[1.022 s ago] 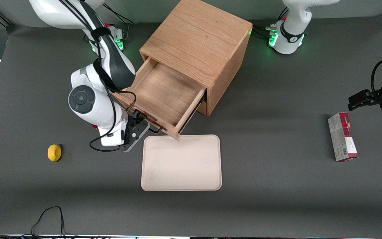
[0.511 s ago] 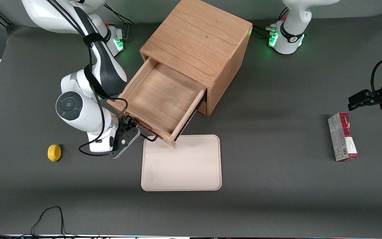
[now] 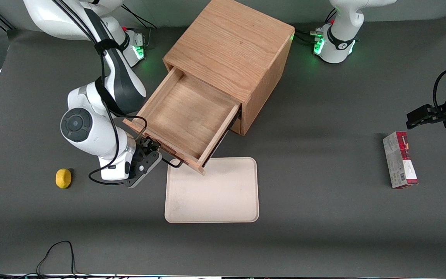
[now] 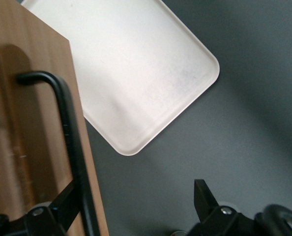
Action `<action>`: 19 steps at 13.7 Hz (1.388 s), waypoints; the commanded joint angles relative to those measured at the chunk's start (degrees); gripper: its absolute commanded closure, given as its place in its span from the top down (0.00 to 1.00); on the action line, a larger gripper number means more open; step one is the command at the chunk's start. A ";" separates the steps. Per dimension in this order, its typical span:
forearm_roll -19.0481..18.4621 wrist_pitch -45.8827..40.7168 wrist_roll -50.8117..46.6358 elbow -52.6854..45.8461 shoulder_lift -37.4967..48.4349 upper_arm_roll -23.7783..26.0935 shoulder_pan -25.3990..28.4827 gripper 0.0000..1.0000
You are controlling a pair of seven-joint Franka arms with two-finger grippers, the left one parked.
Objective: Open upper drawer
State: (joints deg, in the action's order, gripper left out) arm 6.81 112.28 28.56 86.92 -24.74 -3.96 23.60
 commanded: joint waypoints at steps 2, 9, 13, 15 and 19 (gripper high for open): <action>-0.57 -8.90 0.27 -9.56 -0.40 0.18 -0.49 1.00; -0.66 -19.97 -7.60 -13.53 6.97 -4.21 -0.58 1.00; -0.74 -23.50 -22.56 -13.53 9.44 -10.61 -0.49 1.00; -0.74 -24.12 -23.28 -13.18 10.14 -13.61 -0.49 1.00; -0.92 -23.34 -26.18 -8.10 15.23 -8.81 -11.17 1.00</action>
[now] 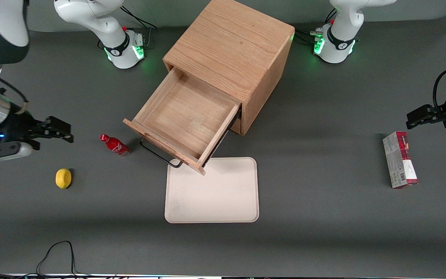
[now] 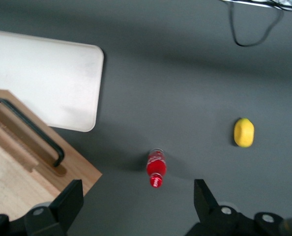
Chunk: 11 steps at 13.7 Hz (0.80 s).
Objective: Open upper drawer
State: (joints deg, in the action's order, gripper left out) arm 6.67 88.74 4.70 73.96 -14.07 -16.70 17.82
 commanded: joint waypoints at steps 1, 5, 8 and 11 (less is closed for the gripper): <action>-0.96 0.55 -2.24 6.80 6.40 7.78 -10.04 1.00; -4.30 2.91 -2.32 12.60 11.60 13.09 -16.15 1.00; -4.65 4.51 -2.33 14.46 12.49 13.27 -17.03 1.00; -5.88 4.33 -2.68 14.90 12.14 13.10 -16.68 1.00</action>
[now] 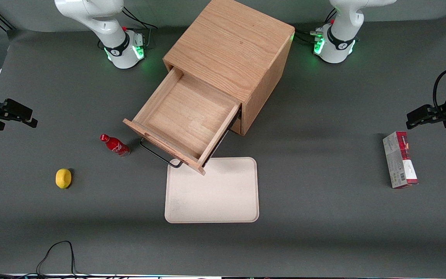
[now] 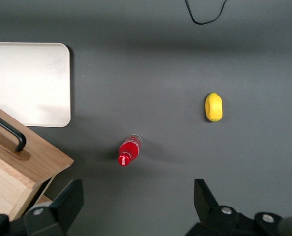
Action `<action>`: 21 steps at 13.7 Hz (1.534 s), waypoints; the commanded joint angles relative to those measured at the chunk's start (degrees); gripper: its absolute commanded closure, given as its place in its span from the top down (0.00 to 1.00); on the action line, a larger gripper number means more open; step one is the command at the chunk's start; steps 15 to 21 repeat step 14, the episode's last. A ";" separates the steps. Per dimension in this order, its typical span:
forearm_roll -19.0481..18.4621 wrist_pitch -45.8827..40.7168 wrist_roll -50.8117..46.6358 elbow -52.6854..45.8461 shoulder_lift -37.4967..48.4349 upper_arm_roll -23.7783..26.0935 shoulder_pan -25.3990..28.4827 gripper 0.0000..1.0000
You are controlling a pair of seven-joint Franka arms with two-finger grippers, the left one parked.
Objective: Open upper drawer
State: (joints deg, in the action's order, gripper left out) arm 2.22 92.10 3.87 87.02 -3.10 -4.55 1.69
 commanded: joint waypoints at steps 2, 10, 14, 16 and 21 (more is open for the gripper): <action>-1.43 0.98 -1.94 1.84 0.99 0.94 -0.46 1.00; -3.63 0.71 -2.20 0.87 0.20 0.50 0.77 1.00; -3.54 0.36 -2.20 0.87 0.20 0.50 0.77 1.00; -3.54 0.36 -2.20 0.87 0.20 0.50 0.77 1.00; -3.54 0.36 -2.20 0.87 0.20 0.50 0.77 1.00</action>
